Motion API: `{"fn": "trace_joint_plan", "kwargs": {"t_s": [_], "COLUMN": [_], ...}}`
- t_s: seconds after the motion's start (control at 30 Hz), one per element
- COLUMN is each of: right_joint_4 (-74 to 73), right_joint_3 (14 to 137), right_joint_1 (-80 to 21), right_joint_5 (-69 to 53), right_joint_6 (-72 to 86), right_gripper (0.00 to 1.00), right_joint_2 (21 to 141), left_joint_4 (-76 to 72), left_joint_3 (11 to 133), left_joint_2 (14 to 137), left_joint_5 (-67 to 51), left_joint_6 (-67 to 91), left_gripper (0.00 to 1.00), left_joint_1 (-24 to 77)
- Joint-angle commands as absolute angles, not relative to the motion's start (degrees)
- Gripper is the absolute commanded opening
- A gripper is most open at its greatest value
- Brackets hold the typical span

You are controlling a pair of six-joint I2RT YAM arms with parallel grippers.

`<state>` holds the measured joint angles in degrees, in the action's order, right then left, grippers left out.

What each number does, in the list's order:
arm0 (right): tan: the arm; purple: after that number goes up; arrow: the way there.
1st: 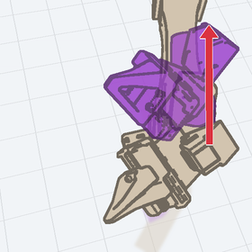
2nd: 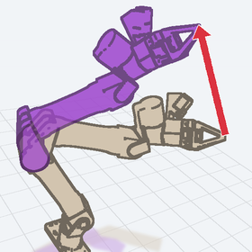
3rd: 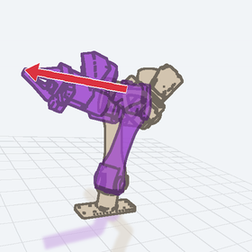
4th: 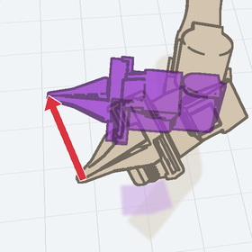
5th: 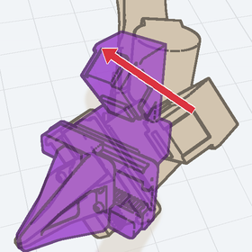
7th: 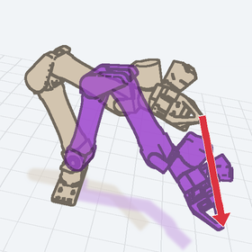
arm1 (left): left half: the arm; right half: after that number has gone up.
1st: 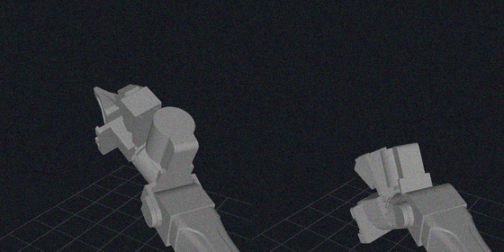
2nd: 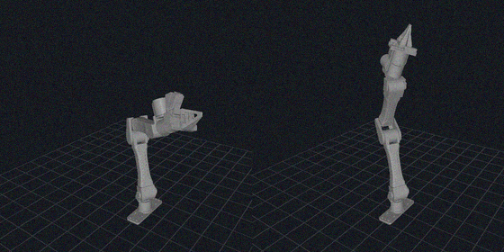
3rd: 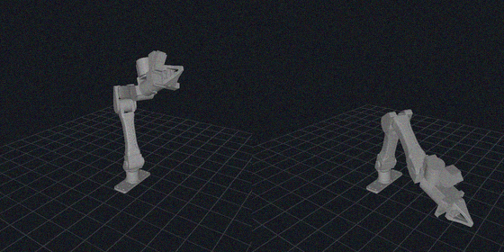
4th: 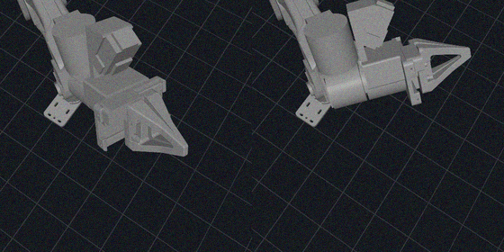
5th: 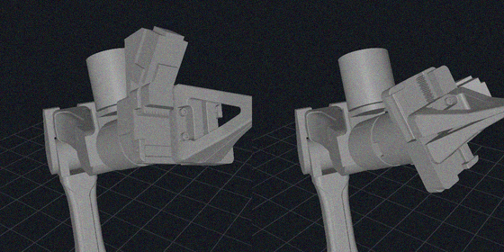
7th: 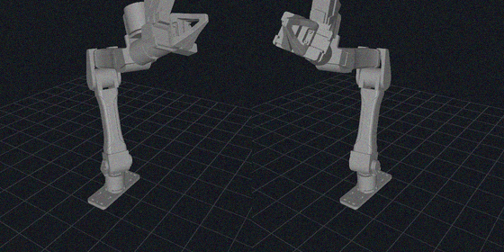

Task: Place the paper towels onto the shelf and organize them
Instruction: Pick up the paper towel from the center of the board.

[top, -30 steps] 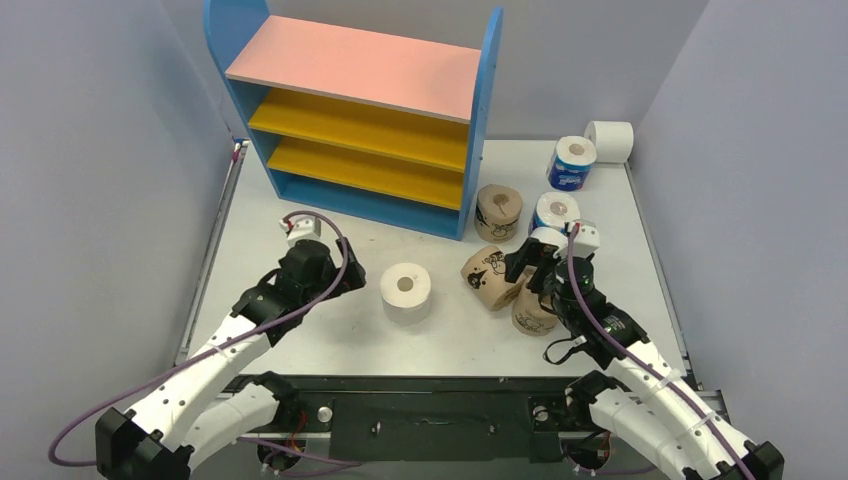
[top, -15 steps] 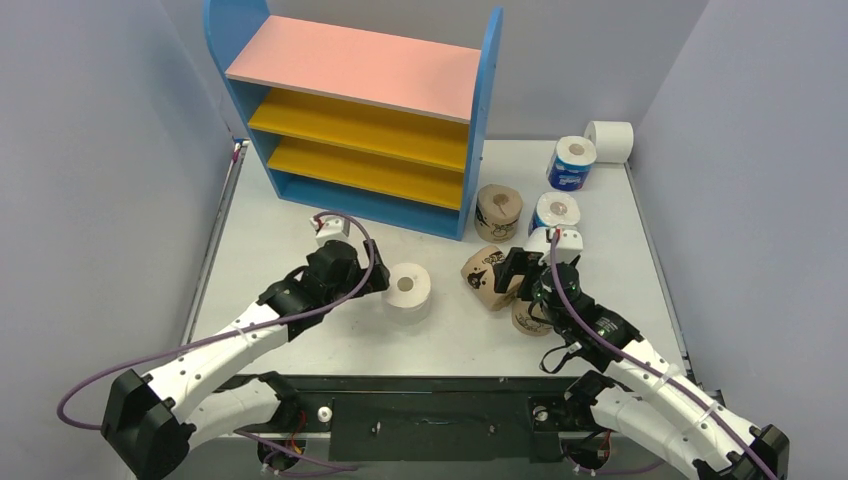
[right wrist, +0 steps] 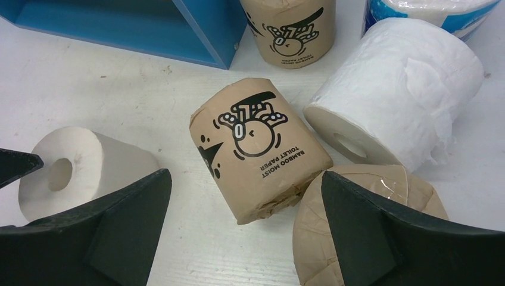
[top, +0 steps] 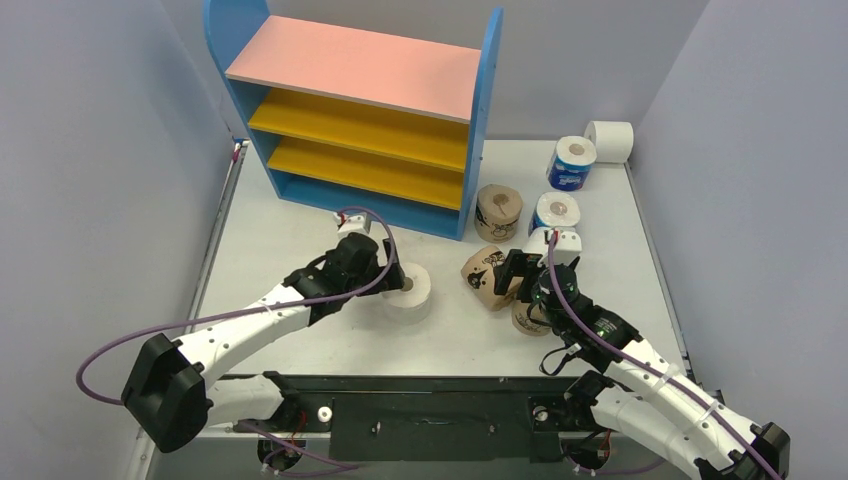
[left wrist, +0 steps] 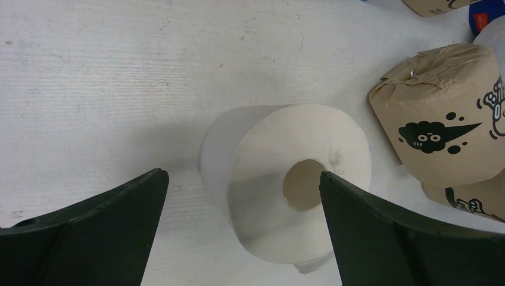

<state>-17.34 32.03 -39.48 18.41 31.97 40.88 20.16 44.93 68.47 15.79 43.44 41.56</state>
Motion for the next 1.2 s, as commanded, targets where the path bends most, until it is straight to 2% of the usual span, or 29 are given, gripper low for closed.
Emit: {"fn": "trace_joint_plan", "kwargs": {"t_s": [0.0,0.47,0.5,0.7,1.17], "right_joint_4": [-17.6,-17.8,-17.8,-18.1,-17.9], "right_joint_3": [34.0,33.9,33.9,33.9,34.0], "right_joint_1": [-40.0,-40.4,-40.4,-40.5,-40.7], "right_joint_5": [19.9,20.1,20.1,20.3,20.6], "right_joint_6": [31.6,31.6,31.6,31.6,31.7], "right_gripper": [0.92,0.91,0.91,0.91,0.90], "right_joint_2": [41.3,41.0,41.0,40.8,41.1], "left_joint_4": [17.9,25.8,25.7,25.6,28.2], "left_joint_3": [47.5,53.3,53.3,53.9,54.1], "left_joint_2": [69.1,72.5,73.1,75.7,74.7], "left_joint_5": [14.8,12.1,11.5,10.1,14.6], "left_joint_6": [43.6,38.9,38.8,38.1,38.0], "left_gripper": [1.00,1.00,0.96,0.88,0.86], "left_joint_1": [41.9,41.9,42.0,42.7,43.1]}}
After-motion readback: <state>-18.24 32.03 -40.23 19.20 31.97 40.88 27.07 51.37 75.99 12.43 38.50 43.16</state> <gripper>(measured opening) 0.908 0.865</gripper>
